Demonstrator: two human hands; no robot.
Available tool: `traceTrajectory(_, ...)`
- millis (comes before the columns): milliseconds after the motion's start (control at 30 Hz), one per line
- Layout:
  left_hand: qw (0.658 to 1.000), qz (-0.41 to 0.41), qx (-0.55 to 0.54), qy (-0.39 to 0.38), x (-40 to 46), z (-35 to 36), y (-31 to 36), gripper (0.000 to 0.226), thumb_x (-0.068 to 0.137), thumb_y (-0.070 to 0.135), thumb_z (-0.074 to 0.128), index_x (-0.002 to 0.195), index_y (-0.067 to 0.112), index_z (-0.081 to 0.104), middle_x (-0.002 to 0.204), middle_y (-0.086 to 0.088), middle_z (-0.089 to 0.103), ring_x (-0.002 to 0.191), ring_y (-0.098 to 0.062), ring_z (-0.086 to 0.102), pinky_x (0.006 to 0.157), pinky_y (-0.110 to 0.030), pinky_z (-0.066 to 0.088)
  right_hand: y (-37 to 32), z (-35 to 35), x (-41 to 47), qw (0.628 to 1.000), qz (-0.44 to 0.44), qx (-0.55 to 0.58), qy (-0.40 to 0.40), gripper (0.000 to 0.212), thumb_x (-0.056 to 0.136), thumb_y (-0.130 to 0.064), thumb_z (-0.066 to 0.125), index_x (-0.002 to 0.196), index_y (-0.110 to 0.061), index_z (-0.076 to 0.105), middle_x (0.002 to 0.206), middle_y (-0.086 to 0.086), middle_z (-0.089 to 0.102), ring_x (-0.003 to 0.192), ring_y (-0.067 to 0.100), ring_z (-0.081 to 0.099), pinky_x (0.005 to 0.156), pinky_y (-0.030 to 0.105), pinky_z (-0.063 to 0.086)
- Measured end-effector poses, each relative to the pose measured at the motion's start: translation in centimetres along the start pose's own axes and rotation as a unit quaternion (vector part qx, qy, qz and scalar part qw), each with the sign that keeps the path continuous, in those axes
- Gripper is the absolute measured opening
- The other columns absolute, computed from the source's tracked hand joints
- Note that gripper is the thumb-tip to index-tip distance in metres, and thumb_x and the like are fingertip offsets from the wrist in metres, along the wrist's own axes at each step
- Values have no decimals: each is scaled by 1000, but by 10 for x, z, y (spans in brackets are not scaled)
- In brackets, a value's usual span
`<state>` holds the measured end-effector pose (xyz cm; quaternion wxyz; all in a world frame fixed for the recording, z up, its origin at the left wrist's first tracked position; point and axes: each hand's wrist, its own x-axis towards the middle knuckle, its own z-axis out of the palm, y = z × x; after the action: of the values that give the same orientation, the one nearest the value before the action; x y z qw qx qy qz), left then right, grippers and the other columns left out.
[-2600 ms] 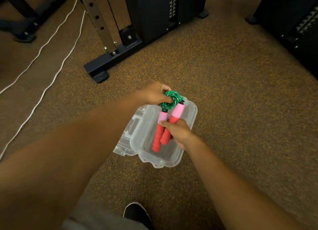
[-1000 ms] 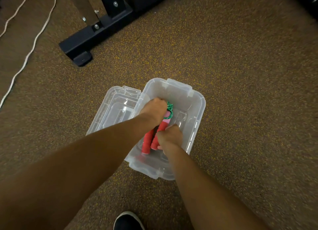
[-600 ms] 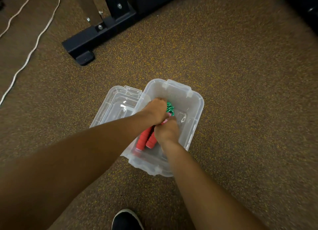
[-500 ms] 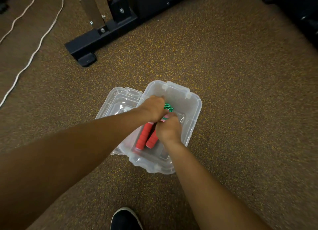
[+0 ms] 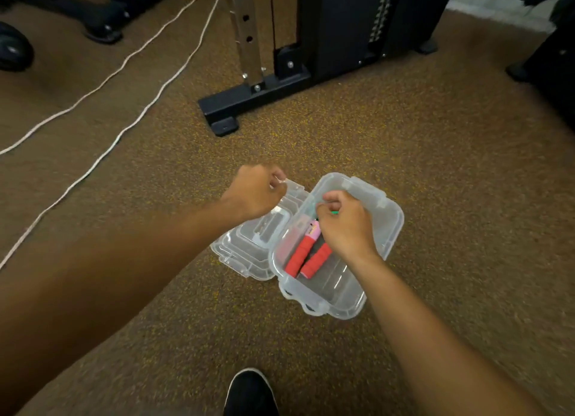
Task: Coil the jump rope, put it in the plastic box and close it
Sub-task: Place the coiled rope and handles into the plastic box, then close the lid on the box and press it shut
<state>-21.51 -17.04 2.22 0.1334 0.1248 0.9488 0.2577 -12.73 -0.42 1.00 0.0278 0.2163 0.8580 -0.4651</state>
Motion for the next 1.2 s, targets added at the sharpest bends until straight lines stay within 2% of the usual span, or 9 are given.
traceTrajectory(233,988,-139,44,-49,-1,53,-90,46,97,33,62,141,20,55,135,-16,63,112,-33,67,97,-41,56,2,39,4,1000,0,-10,-18,26,95,-22,61,120,-18,65,98,-7,65,94,16,64,85,30,50)
traceTrajectory(367,968,-223,92,-72,3,86,-123,76,95,35,66,157,18,25,163,-19,25,149,-43,26,116,-58,36,10,56,8,1000,0,-8,-23,26,95,-24,62,120,-18,66,105,-2,71,97,16,65,86,29,48)
traceTrajectory(467,954,-289,57,-52,4,103,-144,84,92,40,69,157,17,22,158,-18,32,145,-43,33,114,-60,38,16,62,8,999,3,-8,-35,28,95,-24,63,122,-18,66,108,0,72,99,18,66,87,31,50)
traceTrajectory(600,952,-307,-2,-23,0,103,-160,63,82,51,77,128,13,57,116,-10,66,103,-32,69,88,-49,60,23,65,9,999,15,-6,-40,27,93,-21,65,120,-19,66,106,0,72,100,21,67,92,39,53)
traceTrajectory(667,956,-294,-12,6,-6,90,-154,59,78,50,82,120,13,63,107,-6,64,89,-26,70,78,-41,63,24,66,8,999,18,-3,-38,25,93,-20,65,118,-21,66,105,1,71,99,21,67,91,39,53)
traceTrajectory(800,978,-195,-38,54,-19,68,-123,63,76,38,87,124,20,50,120,-2,50,99,-23,61,89,-43,61,22,68,8,999,19,-18,-39,26,93,-24,63,120,-20,65,110,4,68,101,24,65,91,38,52)
traceTrajectory(1000,993,-69,-33,89,-39,69,-49,41,84,18,75,107,21,41,109,-4,58,88,-30,64,74,-42,55,10,66,5,998,49,9,-37,36,100,-44,48,115,-15,64,111,8,67,103,27,61,91,39,47)
traceTrajectory(1100,995,-31,15,96,-46,70,-18,37,90,15,67,119,18,43,119,-8,55,101,-34,62,78,-44,49,0,62,6,992,87,87,-14,51,97,-59,43,114,-14,60,100,8,69,94,30,64,89,44,51)
traceTrajectory(1200,995,-20,57,85,-57,65,3,36,92,17,60,124,13,44,122,-9,51,110,-32,57,77,-45,50,-11,58,5,968,142,206,15,68,79,-75,51,119,-21,55,94,6,71,87,27,72,81,52,61)
